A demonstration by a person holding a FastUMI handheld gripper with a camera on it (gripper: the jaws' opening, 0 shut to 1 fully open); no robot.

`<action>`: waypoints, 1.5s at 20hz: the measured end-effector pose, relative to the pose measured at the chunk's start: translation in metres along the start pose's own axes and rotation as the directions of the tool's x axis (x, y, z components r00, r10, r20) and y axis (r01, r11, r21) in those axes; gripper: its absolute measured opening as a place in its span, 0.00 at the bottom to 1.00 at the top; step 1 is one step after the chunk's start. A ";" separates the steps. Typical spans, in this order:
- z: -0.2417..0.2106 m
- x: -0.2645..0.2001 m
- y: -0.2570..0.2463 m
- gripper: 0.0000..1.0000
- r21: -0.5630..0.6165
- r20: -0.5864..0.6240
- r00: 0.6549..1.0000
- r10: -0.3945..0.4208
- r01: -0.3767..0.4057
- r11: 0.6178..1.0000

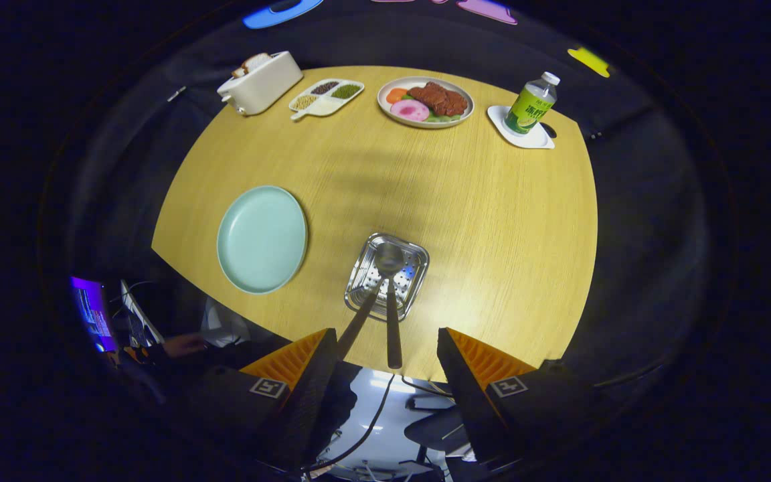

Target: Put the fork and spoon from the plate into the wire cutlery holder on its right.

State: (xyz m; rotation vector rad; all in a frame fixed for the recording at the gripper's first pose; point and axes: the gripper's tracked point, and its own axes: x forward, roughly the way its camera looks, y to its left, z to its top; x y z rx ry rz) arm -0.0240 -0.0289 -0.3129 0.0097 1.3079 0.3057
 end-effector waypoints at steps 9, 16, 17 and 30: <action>0.065 -0.081 0.014 0.99 0.069 0.497 0.856 -0.139 0.121 0.990; 0.108 -0.166 0.029 0.97 0.113 0.781 0.596 -0.189 0.163 0.980; 0.112 -0.176 0.030 0.97 0.111 0.802 0.567 -0.188 0.167 0.980; 0.098 -0.211 0.015 0.98 0.189 0.873 0.418 -0.252 0.187 0.964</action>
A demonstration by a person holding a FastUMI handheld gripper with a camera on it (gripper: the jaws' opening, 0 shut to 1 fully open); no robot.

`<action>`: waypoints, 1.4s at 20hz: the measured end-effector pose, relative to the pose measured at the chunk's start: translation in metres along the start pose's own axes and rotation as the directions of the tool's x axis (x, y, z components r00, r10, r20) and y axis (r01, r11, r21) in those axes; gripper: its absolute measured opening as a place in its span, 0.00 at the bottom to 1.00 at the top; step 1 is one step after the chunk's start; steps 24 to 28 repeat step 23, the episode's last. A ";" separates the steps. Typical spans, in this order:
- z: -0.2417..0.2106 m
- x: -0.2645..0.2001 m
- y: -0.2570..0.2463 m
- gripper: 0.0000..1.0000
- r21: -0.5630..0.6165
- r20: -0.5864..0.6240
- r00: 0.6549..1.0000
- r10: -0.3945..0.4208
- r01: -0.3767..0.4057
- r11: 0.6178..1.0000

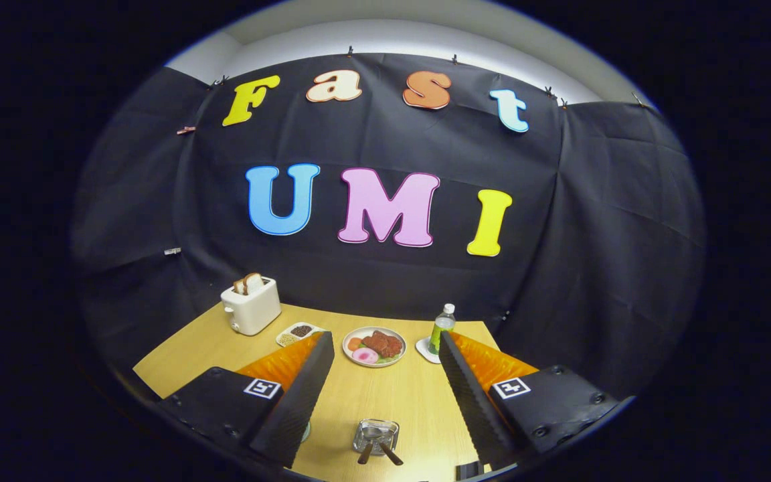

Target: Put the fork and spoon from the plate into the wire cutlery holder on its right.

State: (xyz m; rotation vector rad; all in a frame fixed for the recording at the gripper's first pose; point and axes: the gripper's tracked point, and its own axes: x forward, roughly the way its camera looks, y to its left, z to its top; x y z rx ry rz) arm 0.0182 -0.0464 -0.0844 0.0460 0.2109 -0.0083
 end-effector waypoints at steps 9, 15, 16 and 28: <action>0.001 0.007 -0.026 0.98 0.006 0.009 1.000 -0.023 0.023 1.000; -0.001 0.007 -0.026 0.98 0.005 0.000 1.000 -0.010 0.010 1.000; -0.002 0.006 -0.026 0.98 0.002 -0.005 1.000 -0.007 0.007 1.000; 0.000 0.009 -0.035 0.98 -0.009 0.003 1.000 -0.017 0.017 1.000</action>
